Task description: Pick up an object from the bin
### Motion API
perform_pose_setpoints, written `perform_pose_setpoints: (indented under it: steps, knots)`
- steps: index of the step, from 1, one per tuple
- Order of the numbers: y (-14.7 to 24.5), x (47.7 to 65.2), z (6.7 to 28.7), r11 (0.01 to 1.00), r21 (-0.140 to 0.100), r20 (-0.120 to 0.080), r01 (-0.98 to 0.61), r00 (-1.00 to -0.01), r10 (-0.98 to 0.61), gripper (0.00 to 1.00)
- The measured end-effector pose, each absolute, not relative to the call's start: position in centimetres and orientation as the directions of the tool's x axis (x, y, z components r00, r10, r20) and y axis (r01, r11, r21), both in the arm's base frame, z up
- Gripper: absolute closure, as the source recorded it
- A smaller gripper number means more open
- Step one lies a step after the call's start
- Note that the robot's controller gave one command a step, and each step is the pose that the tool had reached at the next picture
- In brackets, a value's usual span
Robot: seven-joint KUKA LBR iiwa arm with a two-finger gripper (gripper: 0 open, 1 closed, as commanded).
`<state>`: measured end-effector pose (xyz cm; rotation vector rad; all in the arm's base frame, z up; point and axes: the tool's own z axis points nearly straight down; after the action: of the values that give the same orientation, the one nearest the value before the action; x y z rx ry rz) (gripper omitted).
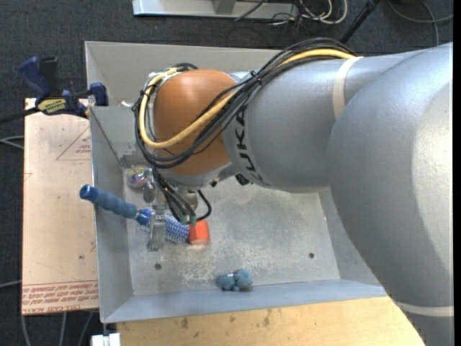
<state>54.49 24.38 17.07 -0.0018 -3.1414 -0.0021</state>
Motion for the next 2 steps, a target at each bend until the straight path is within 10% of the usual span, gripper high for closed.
perform_pose_setpoints:
  steps: [1,2]
  knots:
    - [17.62,58.14,7.81,0.999,-0.002,-0.001,-0.043,-0.999,-0.043,0.0]
    - [17.96,58.07,8.08,0.999,0.0,-0.001,-0.045,-0.999,-0.045,1.0]
